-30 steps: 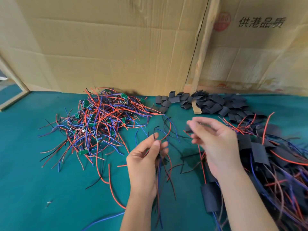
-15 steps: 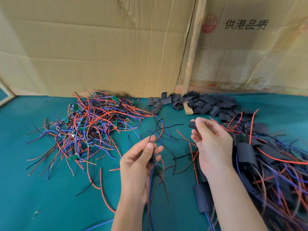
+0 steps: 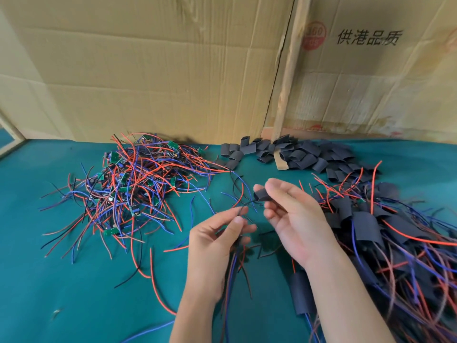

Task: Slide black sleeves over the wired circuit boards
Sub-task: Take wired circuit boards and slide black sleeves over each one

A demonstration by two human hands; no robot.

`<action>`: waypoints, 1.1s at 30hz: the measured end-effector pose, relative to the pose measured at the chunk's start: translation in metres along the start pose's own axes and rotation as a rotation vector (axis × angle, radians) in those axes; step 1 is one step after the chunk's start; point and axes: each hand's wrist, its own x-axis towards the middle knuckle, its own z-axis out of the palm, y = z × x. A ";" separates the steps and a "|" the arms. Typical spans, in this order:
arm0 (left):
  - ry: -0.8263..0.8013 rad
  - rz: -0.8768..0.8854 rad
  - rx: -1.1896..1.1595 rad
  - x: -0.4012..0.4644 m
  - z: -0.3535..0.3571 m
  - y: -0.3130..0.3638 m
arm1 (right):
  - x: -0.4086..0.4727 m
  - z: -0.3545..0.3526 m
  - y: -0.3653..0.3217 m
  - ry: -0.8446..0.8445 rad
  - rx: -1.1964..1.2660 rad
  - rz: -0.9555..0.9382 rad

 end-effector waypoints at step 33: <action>-0.128 -0.039 -0.189 0.002 -0.007 0.003 | -0.006 -0.005 -0.005 -0.195 -0.185 0.028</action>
